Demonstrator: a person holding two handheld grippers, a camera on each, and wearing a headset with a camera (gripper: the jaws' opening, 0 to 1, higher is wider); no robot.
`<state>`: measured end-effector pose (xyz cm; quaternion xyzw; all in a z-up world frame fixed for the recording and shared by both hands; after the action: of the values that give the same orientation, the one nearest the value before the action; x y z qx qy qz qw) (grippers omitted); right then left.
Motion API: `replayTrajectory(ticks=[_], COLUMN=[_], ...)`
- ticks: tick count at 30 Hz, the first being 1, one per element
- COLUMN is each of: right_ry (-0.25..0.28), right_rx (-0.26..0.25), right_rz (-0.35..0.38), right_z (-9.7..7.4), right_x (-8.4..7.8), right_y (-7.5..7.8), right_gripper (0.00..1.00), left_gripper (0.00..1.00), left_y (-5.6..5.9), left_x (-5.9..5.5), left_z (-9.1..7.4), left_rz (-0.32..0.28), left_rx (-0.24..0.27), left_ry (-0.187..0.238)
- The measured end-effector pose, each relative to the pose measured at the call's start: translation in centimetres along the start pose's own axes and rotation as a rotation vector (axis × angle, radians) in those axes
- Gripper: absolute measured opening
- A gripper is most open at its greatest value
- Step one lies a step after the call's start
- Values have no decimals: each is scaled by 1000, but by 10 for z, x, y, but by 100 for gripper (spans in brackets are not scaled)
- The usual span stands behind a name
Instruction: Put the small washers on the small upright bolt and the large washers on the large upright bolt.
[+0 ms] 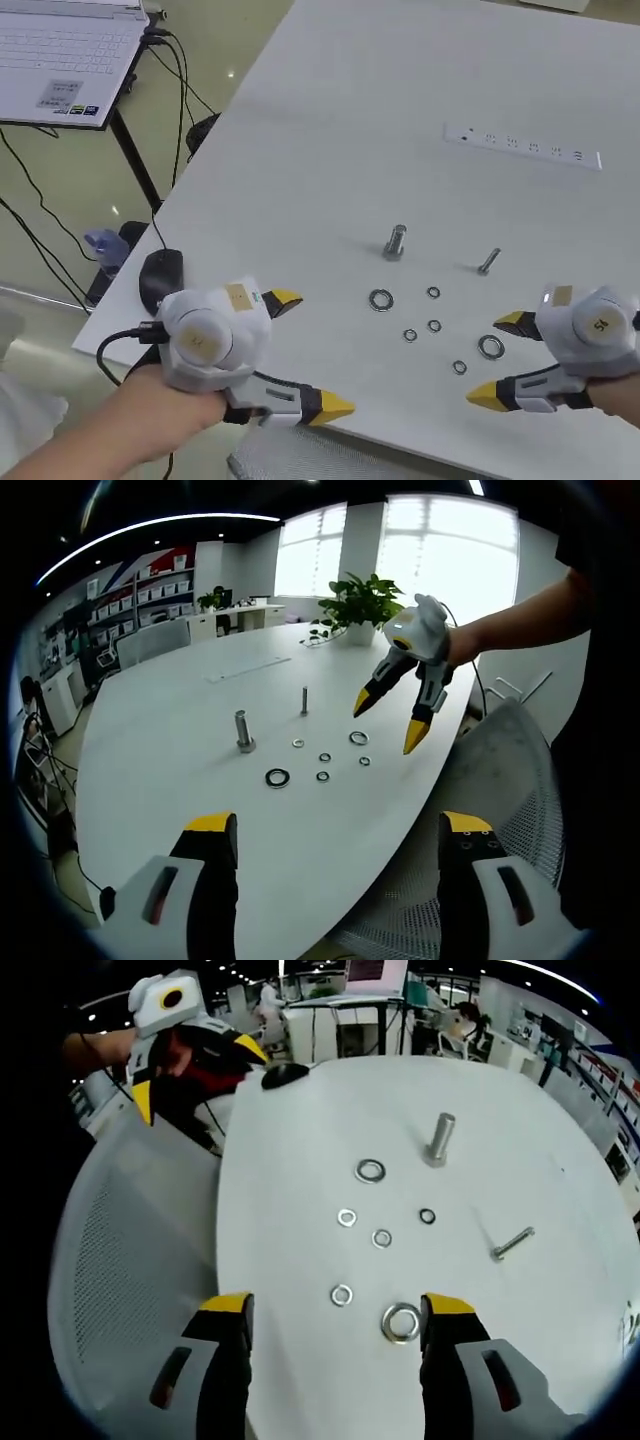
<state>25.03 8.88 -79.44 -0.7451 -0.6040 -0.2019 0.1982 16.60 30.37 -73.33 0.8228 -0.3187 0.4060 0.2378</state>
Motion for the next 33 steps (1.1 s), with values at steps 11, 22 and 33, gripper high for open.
replayTrajectory(ticks=[11,22,33], right_ry=[-40,-90,-155], right_rx=[13,30,32], right_rz=[-12,-70,-137], right_z=[8,22,38], right_x=[-5,-6,-9], right_y=[-1,-6,-2], right_gripper=[69,66,48], left_gripper=[77,75,84], left_y=[-7,-8,-5], left_x=[-2,-2,-7], left_z=[-4,-6,-6], left_rz=[23,22,8], left_rx=[4,0,-15], left_ry=[-19,-18,-11])
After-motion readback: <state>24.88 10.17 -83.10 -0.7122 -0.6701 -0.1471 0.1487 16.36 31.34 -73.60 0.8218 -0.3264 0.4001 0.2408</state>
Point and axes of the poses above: the centre of the closed fingertips' face, and the gripper's own axes: z roughly forward along the fingers, y roughly to its right, x roughly out of its top, the point moved 4 cm from there along -z, roughly backward along the fingers, and after that the axes turned 1 degree about -z, right-handed, at the moved point
